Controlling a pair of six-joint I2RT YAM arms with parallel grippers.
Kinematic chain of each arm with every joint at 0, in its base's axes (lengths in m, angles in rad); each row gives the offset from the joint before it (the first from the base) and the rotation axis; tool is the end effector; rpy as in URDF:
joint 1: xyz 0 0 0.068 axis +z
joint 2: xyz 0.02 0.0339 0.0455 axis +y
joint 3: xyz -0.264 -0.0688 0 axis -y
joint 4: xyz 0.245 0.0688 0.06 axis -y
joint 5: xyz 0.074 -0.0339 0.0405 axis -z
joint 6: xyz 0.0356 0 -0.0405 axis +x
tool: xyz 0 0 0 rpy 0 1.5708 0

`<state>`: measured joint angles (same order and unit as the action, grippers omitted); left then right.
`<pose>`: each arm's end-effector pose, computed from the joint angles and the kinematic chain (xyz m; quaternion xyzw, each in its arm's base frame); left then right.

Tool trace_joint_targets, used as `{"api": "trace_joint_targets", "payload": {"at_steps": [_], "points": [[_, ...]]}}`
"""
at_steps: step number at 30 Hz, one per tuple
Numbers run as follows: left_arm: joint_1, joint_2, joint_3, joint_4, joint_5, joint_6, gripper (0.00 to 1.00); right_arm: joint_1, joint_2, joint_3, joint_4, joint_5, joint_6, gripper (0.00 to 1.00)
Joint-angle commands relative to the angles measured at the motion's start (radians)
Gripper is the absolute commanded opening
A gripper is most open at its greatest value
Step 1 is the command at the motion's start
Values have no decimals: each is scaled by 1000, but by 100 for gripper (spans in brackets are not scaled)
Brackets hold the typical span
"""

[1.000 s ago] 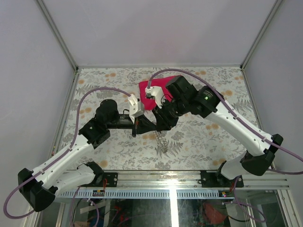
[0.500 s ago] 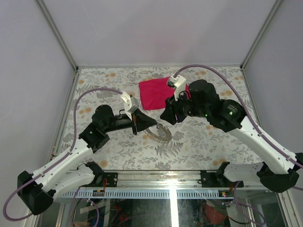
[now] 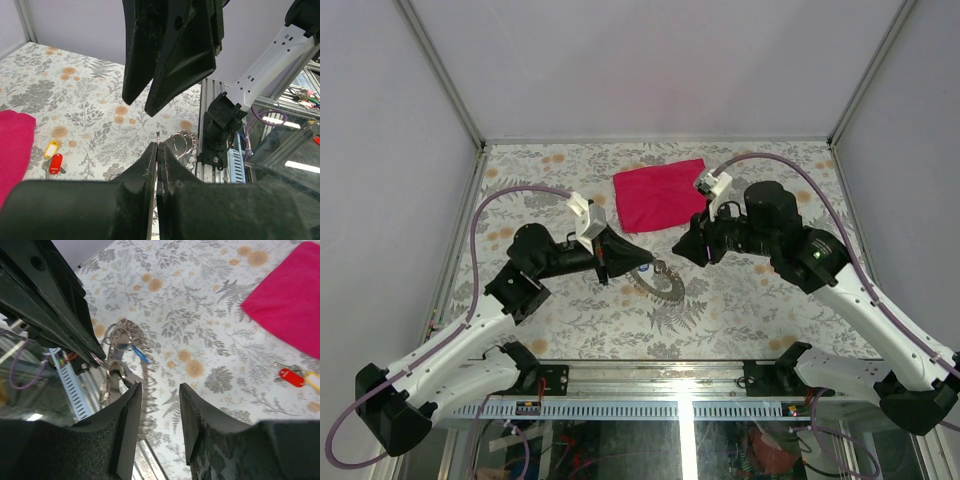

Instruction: Put the keys on the keyring

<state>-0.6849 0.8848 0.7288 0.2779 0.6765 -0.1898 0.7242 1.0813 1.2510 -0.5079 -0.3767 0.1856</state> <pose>0.1448 -0.1470 0.3514 0.3941 0.5452 -0.4984 0.5468 0.1623 0.1610 0.4115 -0.3176 0.7439 0.3867 0.4429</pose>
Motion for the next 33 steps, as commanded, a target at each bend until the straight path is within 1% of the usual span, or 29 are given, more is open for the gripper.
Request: {"api": "trace_joint_targets", "payload": {"at_steps": [1,3,6,11,15,18,21,24,27,31,33], "points": [[-2,7,48,69,59,16,0,-3,-84,-43,42,59,-141,42],[-2,16,58,55,66,26,0,-2,-103,-73,26,7,-188,45],[-2,28,72,42,69,37,0,-2,-114,-91,-1,-74,-213,48],[-2,54,88,40,66,38,0,-2,-70,-66,-57,-166,-216,51],[-2,74,102,38,45,35,0,-2,-45,-52,-68,-251,-196,55],[-2,83,103,49,43,28,0,0,-43,-57,-35,-276,-162,57],[-2,95,103,65,53,20,0,17,-43,-91,55,-302,-91,58],[-3,105,103,82,62,11,0,76,-35,-127,147,-277,-39,59],[-1,108,102,91,62,6,0,98,-35,-138,175,-231,-35,61],[-3,99,97,76,18,9,0,98,-85,-145,155,-66,-47,62],[-3,94,93,65,-13,9,0,98,-104,-146,134,-7,-52,62]]}}
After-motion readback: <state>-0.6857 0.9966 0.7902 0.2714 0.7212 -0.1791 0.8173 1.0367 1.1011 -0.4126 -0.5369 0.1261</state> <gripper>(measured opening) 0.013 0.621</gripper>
